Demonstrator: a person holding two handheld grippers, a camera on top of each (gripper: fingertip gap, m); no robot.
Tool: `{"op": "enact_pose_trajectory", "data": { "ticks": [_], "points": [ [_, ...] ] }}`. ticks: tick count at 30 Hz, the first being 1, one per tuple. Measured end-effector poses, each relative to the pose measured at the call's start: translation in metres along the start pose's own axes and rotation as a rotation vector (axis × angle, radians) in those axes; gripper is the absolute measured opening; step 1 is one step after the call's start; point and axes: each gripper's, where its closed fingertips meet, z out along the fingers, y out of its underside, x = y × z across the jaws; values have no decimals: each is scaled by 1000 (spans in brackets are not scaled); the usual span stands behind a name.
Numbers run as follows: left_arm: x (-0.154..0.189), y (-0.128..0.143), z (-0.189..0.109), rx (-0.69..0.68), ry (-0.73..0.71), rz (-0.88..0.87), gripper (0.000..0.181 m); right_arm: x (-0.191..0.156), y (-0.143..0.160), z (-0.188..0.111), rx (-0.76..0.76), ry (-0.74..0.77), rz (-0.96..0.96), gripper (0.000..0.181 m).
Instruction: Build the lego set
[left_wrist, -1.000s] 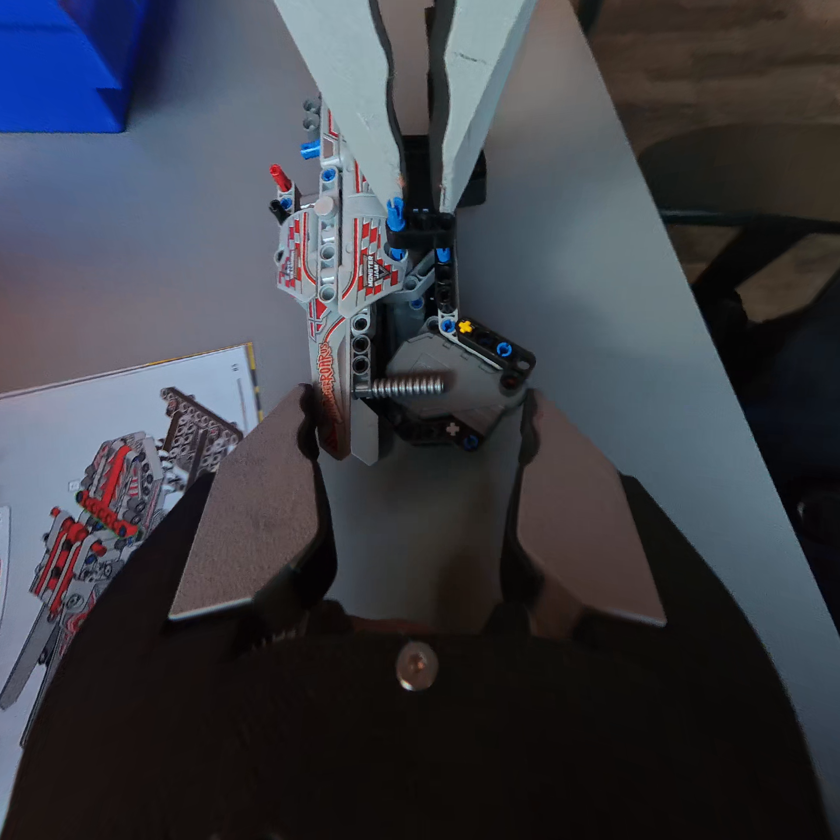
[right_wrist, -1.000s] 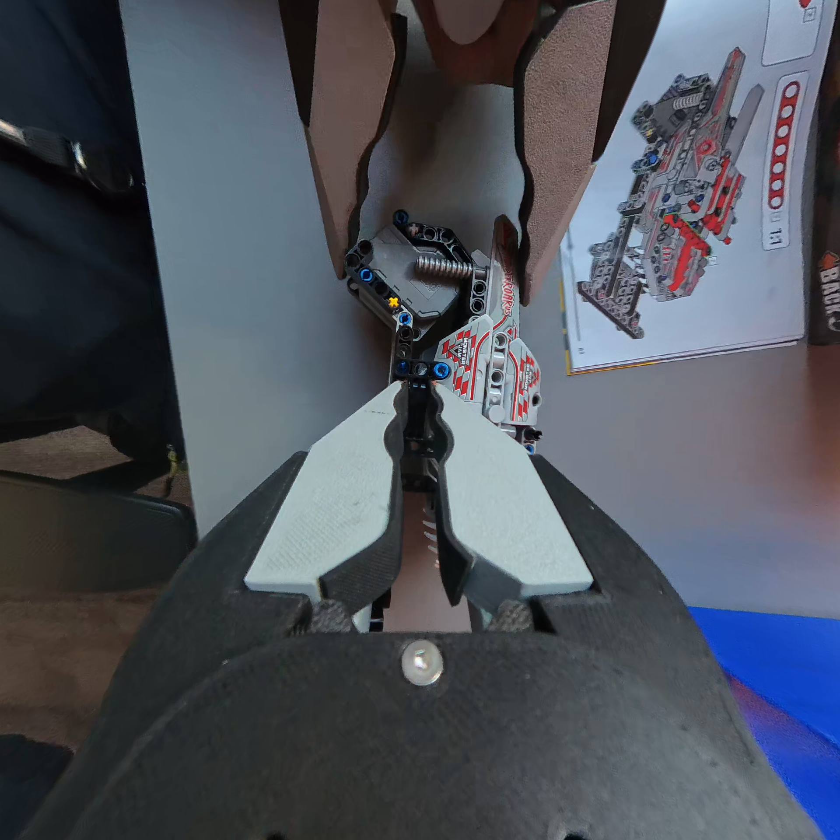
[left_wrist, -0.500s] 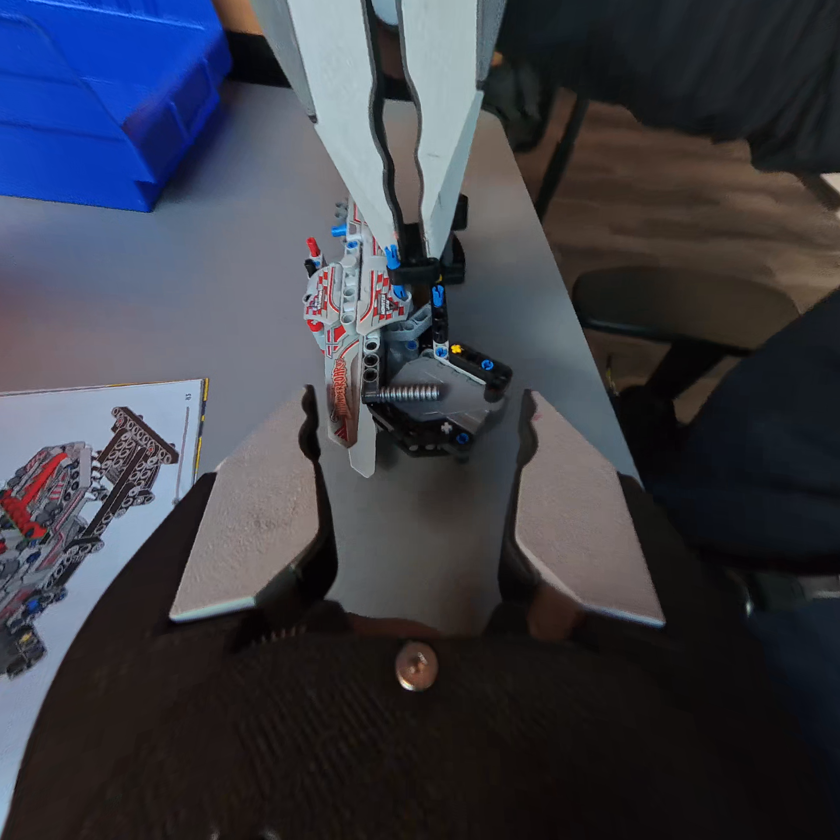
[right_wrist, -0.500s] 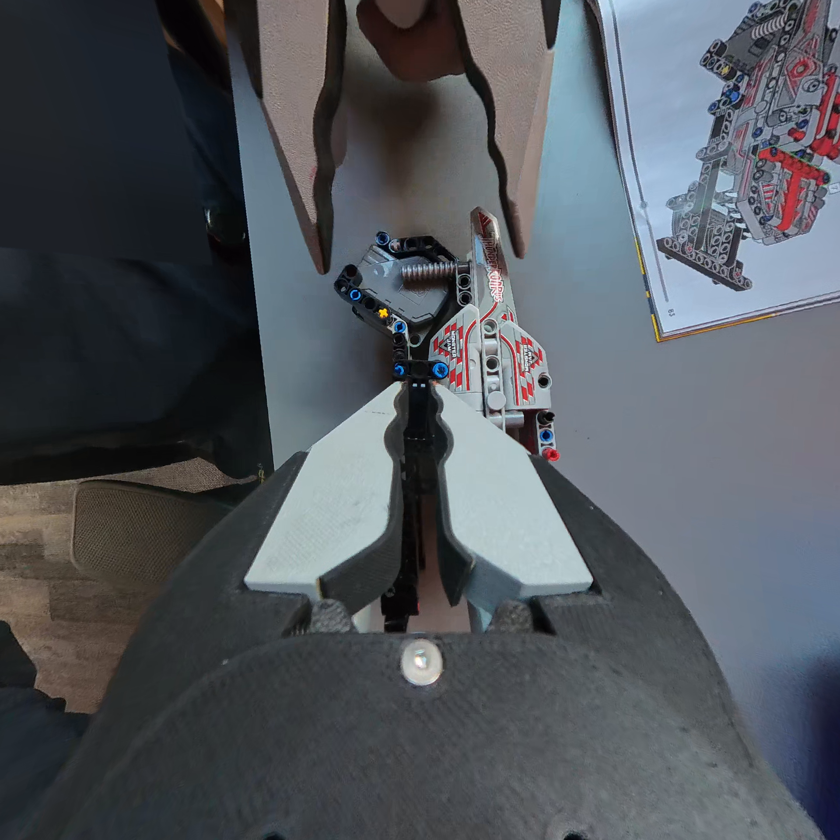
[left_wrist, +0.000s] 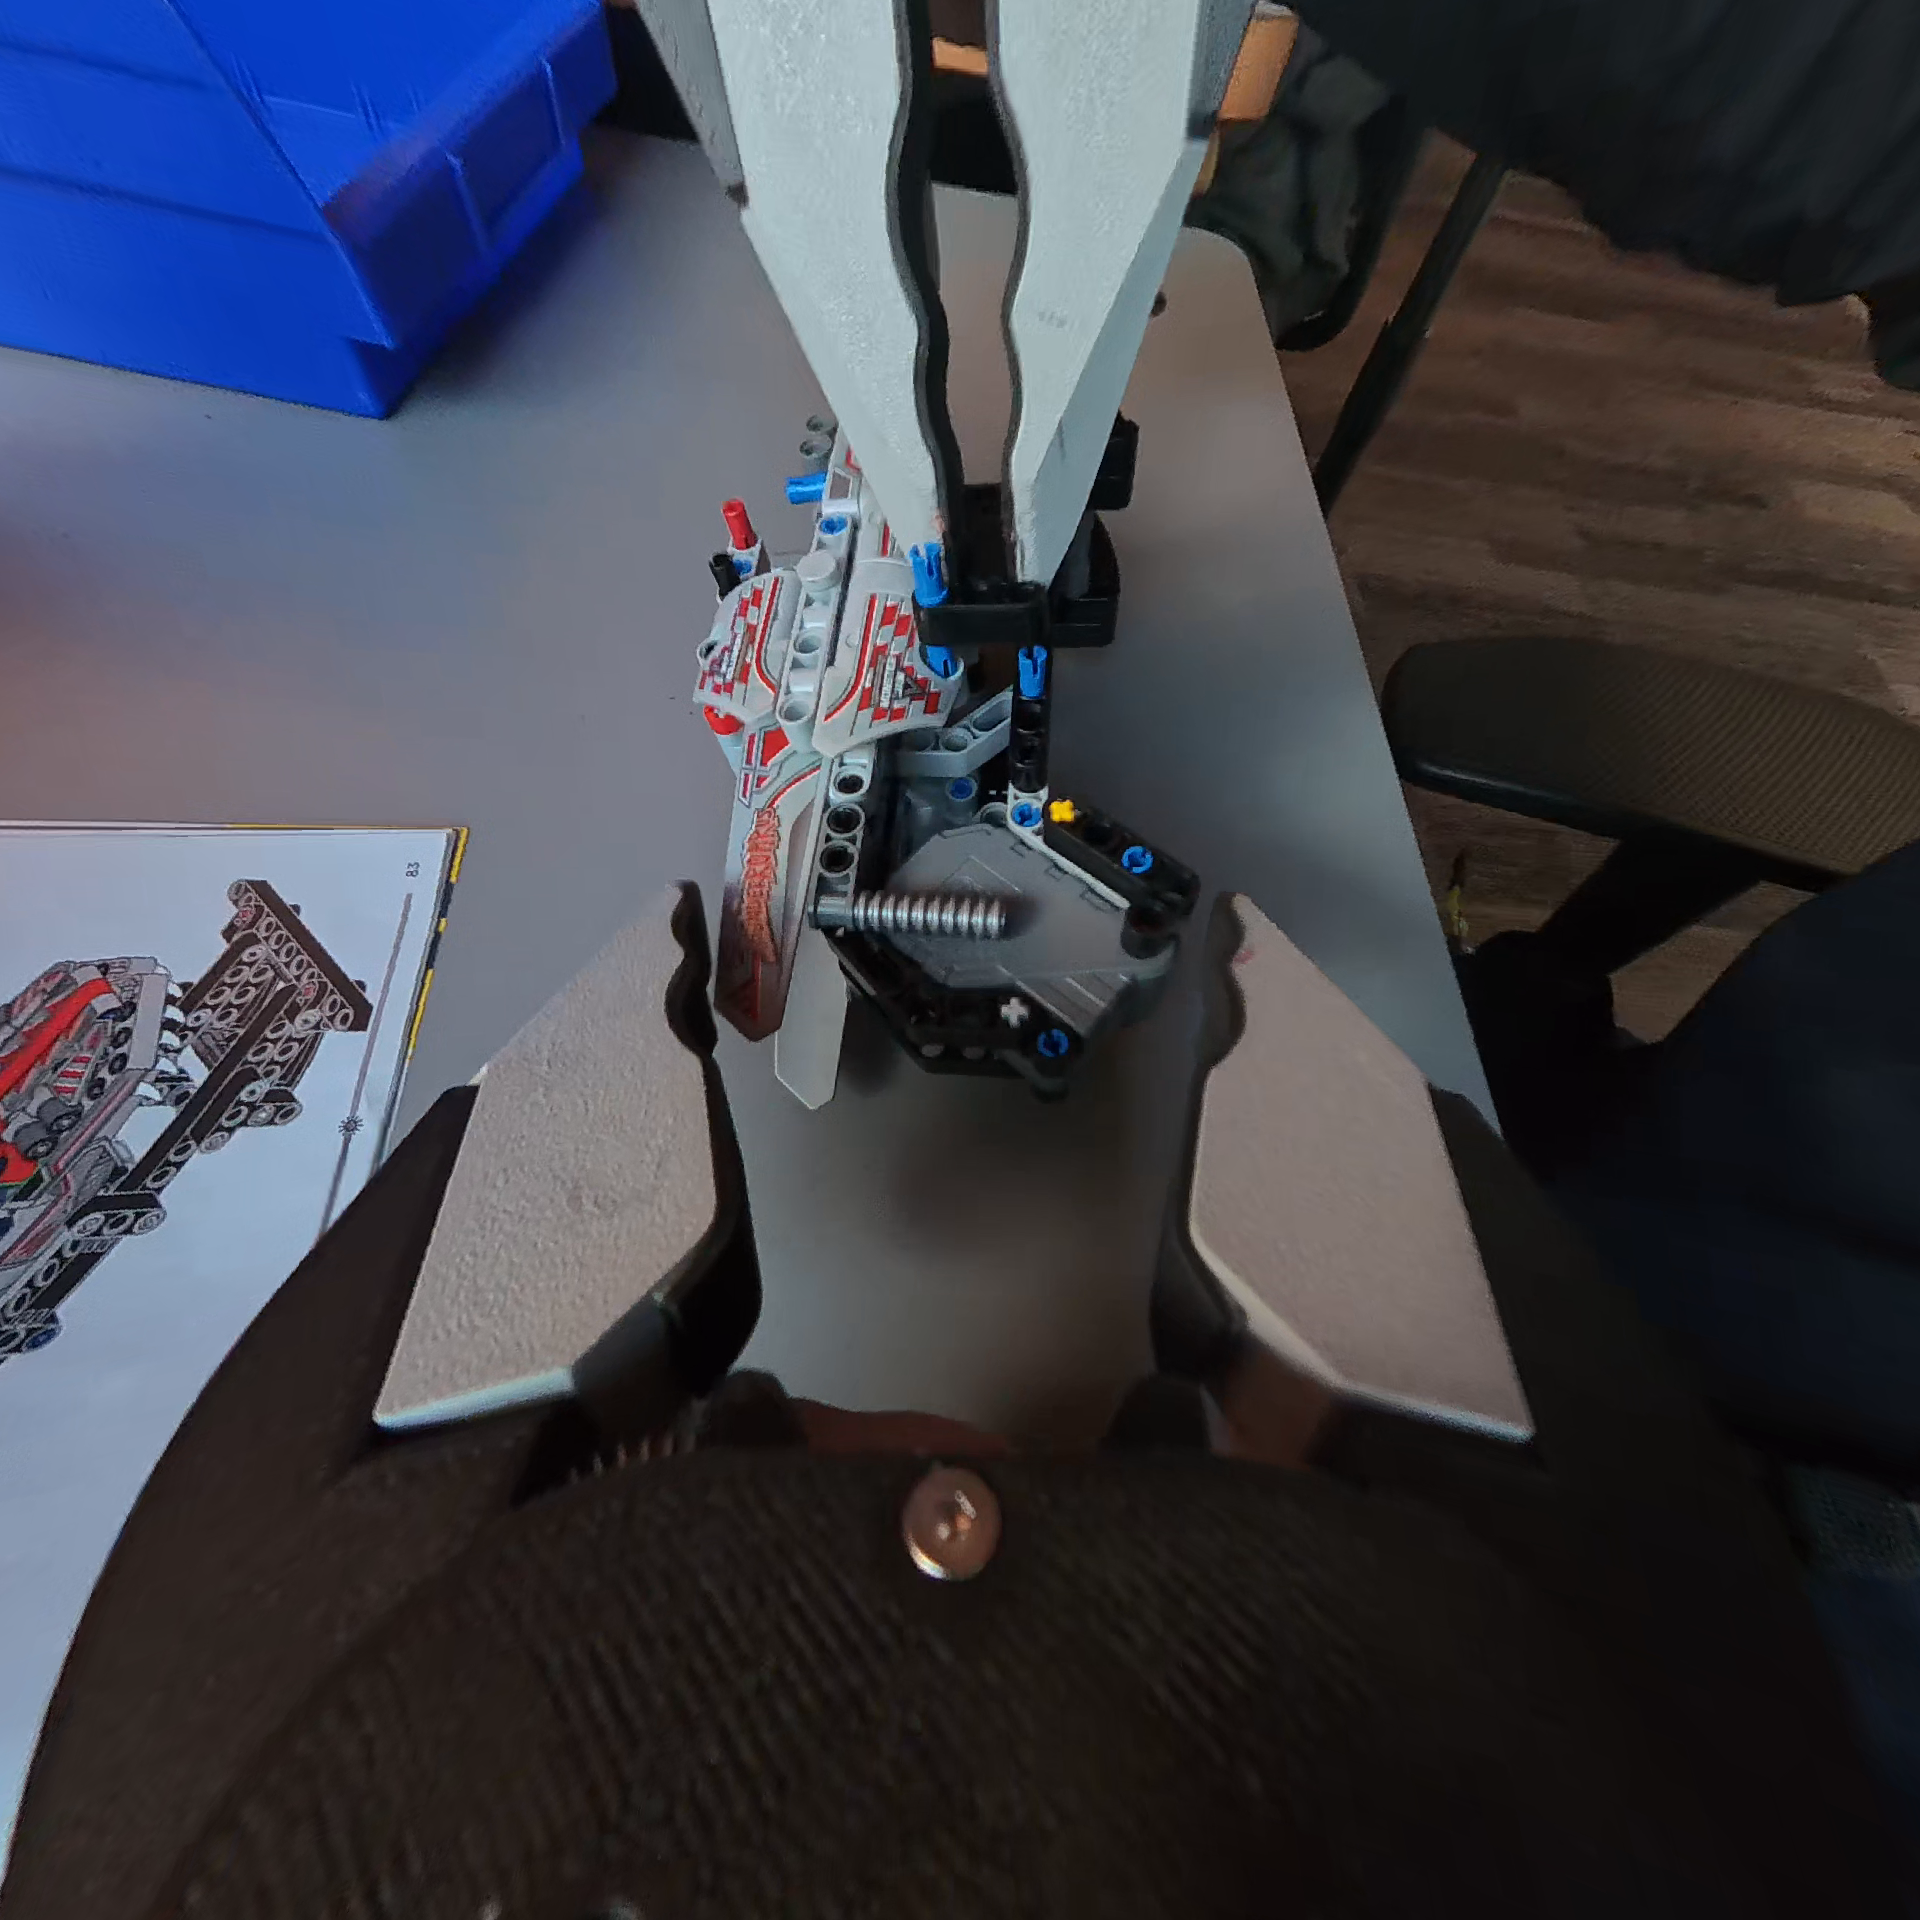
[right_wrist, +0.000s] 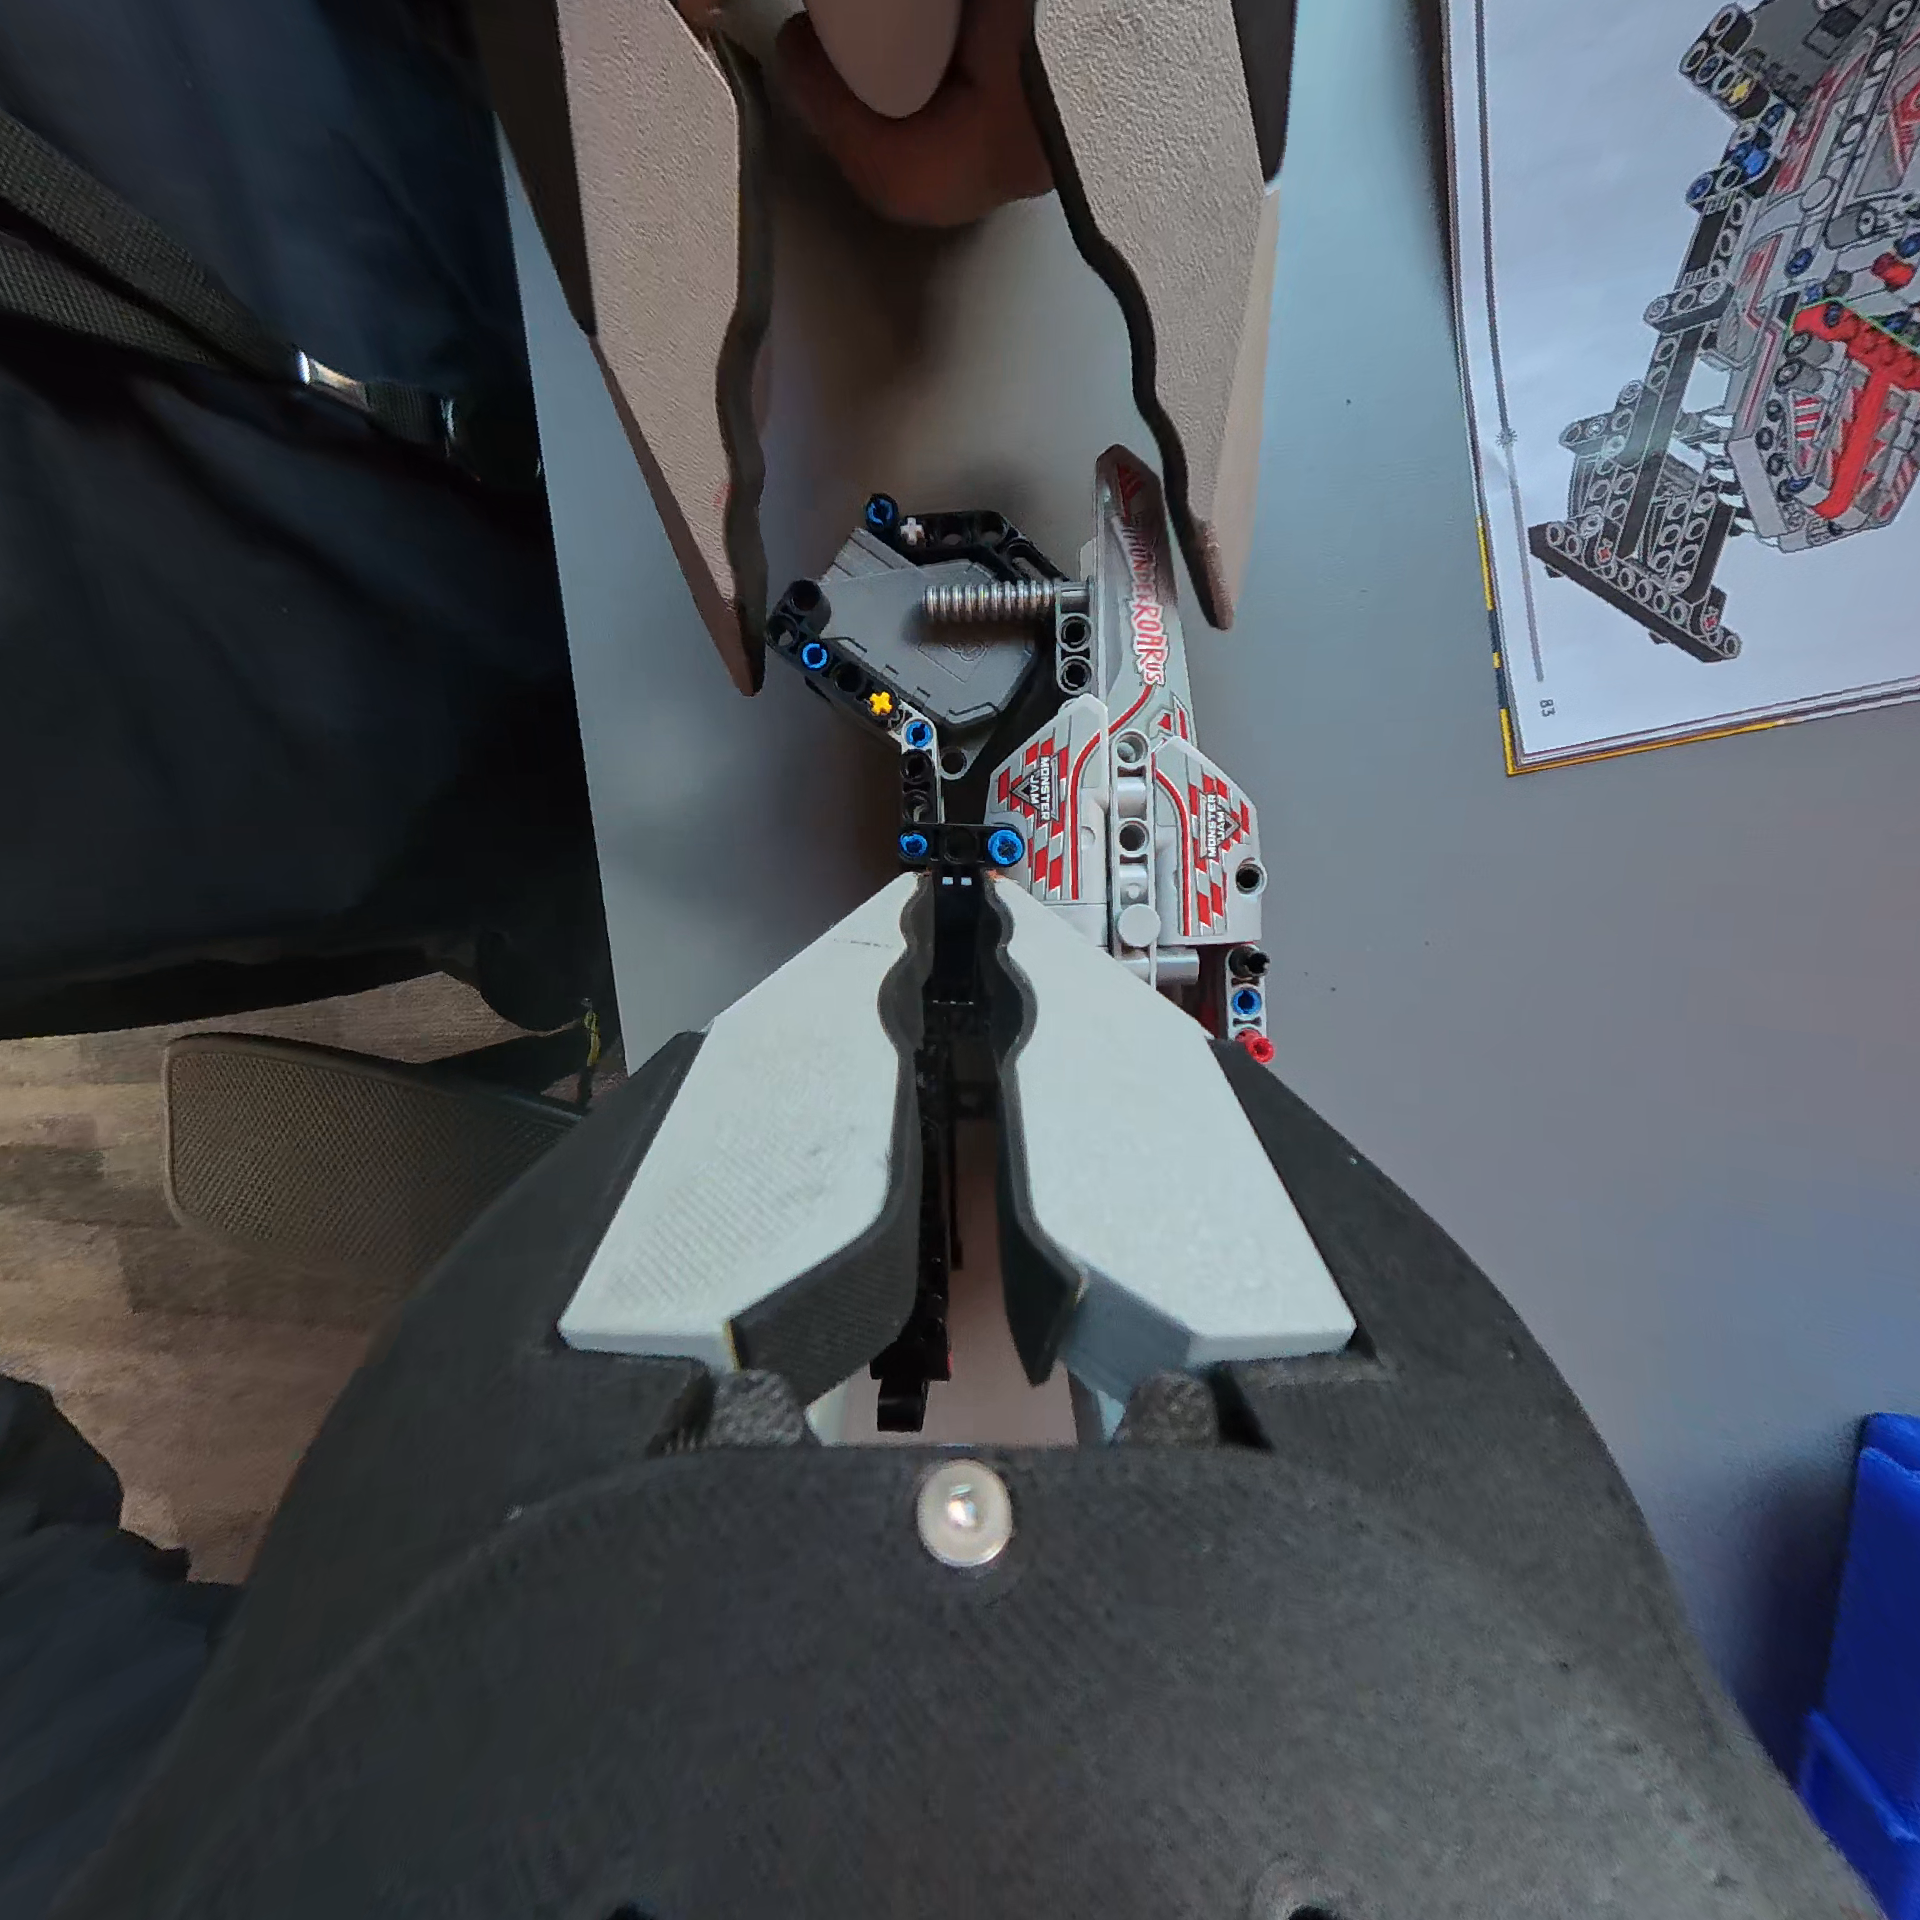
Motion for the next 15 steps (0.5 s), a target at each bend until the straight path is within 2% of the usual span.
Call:
{"op": "enact_pose_trajectory", "data": {
  "ticks": [1,6,9,13,15],
  "points": [
    [0,-4,-2,13,-7,6,92,0,-1,0,-6,0,2,5],
    [2,-26,-6,57,-8,41,83,2,-1,1,-51,16,-14,5],
    [4,-34,-2,71,8,47,69,2,-1,2,-53,12,-3,5],
    [5,-48,5,114,-6,71,41,2,-1,2,-57,28,-12,5],
    [3,-54,9,119,-15,74,35,2,-1,2,-61,29,-13,5]
  ]
}}
